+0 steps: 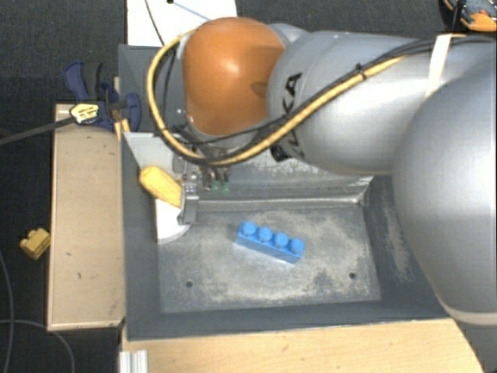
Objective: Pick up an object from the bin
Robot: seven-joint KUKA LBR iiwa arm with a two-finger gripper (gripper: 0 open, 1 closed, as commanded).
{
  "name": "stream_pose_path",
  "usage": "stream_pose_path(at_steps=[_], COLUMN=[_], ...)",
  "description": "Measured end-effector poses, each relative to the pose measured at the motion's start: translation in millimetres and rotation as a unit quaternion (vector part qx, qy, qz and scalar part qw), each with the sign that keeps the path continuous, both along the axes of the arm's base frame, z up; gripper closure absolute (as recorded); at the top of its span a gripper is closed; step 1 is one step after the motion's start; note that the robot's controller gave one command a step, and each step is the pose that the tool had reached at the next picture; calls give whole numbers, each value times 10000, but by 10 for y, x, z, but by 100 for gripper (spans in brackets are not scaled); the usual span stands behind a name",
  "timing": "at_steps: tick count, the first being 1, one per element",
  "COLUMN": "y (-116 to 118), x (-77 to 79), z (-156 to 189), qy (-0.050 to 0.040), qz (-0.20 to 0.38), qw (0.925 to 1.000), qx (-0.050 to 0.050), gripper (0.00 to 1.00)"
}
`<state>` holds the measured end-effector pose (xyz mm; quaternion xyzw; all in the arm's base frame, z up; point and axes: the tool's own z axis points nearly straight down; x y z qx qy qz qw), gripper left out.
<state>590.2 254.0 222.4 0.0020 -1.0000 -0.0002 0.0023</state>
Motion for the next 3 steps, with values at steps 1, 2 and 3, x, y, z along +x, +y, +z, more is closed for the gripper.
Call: stream_pose_path(at_steps=[1,2,3], y=[-14,-153,-118], x=[20,-35,-390], z=[53,-268,-530], qy=[-42,-71,-14], qz=[-25,-711,-1070], qw=[10000,9974,9943], qx=[9,25,-10], gripper=[0,0,0])
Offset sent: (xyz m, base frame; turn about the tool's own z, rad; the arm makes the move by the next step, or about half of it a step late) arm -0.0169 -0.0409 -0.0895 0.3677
